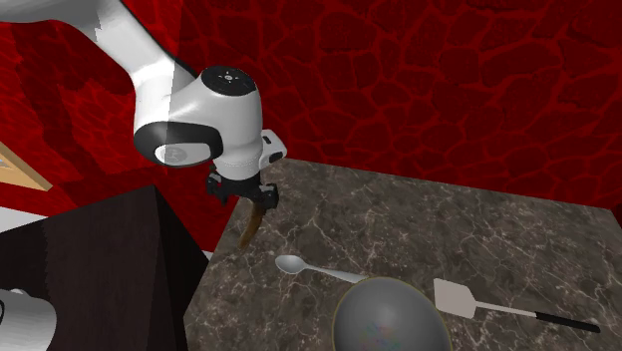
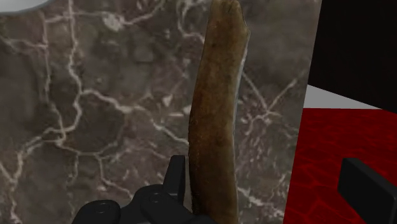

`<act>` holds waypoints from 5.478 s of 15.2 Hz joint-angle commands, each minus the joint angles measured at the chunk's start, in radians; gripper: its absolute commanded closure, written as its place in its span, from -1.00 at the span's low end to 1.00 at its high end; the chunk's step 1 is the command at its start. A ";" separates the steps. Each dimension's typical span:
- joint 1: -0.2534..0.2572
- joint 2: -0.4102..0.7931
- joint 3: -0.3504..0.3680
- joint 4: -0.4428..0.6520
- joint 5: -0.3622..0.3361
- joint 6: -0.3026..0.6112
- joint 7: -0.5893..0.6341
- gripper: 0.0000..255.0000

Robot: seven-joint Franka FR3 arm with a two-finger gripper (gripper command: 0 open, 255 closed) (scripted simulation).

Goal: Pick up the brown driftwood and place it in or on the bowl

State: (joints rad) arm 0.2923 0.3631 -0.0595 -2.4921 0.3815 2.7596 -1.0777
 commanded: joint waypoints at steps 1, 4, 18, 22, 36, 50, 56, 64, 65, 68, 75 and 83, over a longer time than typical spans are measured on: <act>0.000 0.000 0.000 0.000 0.000 0.000 0.000 1.00; 0.000 0.000 0.000 0.000 0.000 0.000 0.000 1.00; -0.085 -0.054 -0.015 -0.094 0.086 0.078 -0.048 -1.00; -0.112 0.014 0.027 -0.074 0.135 0.127 -0.088 -1.00; -0.127 0.039 0.047 -0.068 0.154 0.148 -0.105 1.00; -0.053 -0.115 -0.048 -0.112 0.041 0.038 -0.002 1.00; -0.027 -0.216 -0.093 -0.132 -0.048 -0.039 0.072 1.00; -0.021 -0.344 -0.121 -0.140 -0.154 -0.150 0.159 1.00; -0.021 -0.359 -0.122 -0.140 -0.165 -0.165 0.168 1.00; -0.025 -0.404 -0.125 -0.137 -0.195 -0.209 0.193 1.00; -0.046 -0.468 -0.140 -0.113 -0.239 -0.298 0.202 1.00; -0.145 -0.360 -0.258 0.032 -0.232 -0.360 -0.017 1.00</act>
State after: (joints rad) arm 0.1593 -0.0087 -0.3042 -2.4779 0.1478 2.4084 -1.0676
